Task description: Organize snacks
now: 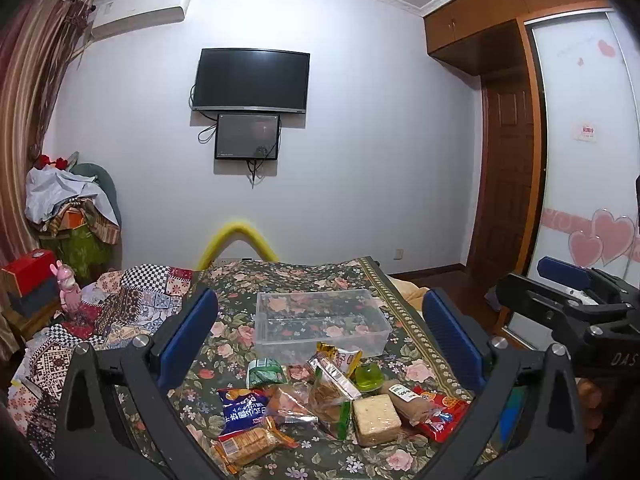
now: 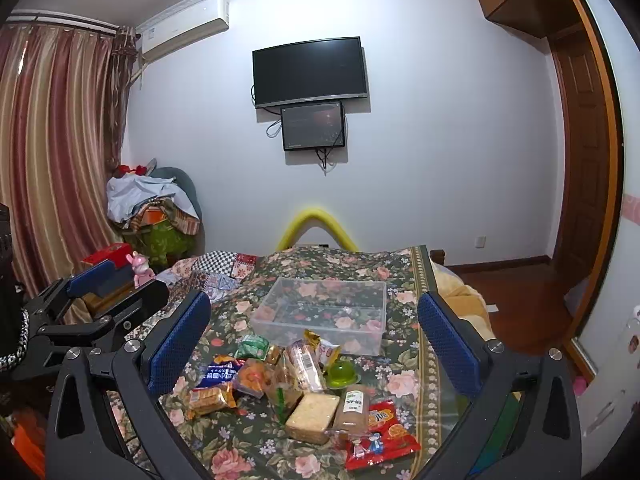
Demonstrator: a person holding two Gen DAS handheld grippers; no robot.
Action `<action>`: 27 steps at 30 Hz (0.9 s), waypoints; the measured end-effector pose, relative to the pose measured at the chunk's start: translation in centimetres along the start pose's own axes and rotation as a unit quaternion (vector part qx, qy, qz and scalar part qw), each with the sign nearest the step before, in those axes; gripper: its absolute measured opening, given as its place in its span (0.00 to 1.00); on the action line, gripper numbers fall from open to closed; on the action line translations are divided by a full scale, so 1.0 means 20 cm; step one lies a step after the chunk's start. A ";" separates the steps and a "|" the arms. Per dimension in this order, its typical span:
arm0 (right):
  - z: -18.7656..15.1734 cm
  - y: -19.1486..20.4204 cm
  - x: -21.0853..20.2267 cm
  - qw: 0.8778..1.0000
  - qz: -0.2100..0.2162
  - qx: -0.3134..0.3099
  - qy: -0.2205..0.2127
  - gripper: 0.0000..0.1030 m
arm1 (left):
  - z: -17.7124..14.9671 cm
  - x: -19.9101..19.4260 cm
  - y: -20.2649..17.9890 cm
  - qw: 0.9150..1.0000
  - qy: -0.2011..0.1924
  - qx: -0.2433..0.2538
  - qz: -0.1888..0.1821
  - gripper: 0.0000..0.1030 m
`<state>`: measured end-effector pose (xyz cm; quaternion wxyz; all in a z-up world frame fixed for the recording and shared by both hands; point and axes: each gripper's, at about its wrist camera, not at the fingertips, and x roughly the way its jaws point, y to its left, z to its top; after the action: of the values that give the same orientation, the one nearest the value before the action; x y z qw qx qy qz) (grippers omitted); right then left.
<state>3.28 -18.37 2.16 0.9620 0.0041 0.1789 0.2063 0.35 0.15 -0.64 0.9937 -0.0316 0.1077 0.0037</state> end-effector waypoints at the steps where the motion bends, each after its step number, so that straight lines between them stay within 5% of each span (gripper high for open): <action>1: 0.00 0.00 0.00 1.000 0.000 0.000 0.000 1.00 | 0.00 0.00 0.00 1.000 0.000 -0.001 0.000 1.00; 27: 0.00 0.02 0.00 1.000 0.003 0.003 -0.004 1.00 | 0.01 0.01 0.00 1.000 0.000 -0.004 0.000 1.00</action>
<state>3.09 -18.11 2.19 0.9620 0.0081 0.1760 0.2085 0.50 0.14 -0.53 0.9935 -0.0355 0.1079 0.0046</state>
